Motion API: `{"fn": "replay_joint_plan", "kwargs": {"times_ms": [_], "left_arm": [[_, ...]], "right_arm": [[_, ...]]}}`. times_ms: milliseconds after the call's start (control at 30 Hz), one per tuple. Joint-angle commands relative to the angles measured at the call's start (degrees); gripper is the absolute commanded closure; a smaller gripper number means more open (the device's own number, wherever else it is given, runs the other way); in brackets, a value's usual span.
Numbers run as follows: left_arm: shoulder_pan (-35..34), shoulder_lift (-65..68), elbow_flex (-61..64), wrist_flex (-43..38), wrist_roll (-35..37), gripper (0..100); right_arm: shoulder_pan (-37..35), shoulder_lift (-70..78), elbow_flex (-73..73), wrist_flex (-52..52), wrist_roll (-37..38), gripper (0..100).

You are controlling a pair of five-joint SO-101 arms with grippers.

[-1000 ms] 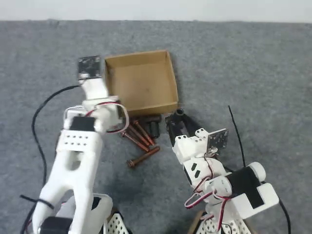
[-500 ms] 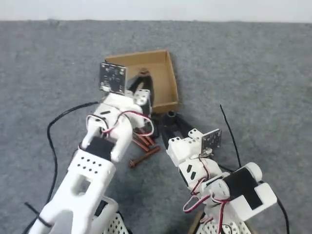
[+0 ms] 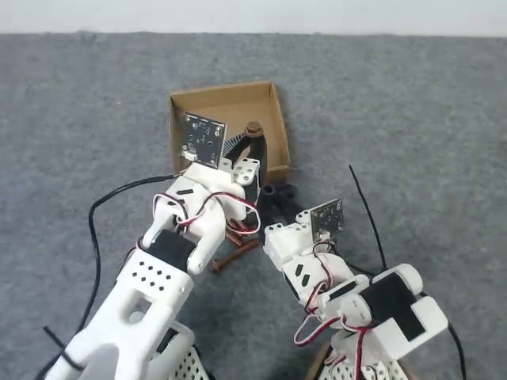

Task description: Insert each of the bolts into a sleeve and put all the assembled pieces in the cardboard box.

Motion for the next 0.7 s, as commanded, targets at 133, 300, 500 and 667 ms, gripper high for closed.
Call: {"fn": "replay_joint_plan", "kwargs": {"times_ms": [133, 300, 500, 667], "left_arm": [[0.70, -2.37, -0.48, -2.20, -0.44, 99], [2.02, -2.29, -0.48, -2.11, -0.26, 99], [1.76, -2.29, 0.92, -2.11, -0.44, 99], [1.67, -2.20, 2.51, -2.20, -0.53, 99]], "right_arm": [[-0.66, -3.56, -1.58, 0.22, 1.93, 99.1], [-3.65, -3.03, 1.93, -4.97, 10.64, 99.1], [-3.65, -3.03, 3.16, -7.43, 10.81, 99.1], [-3.56, -3.21, 3.16, -7.43, 10.90, 99.1]]}}
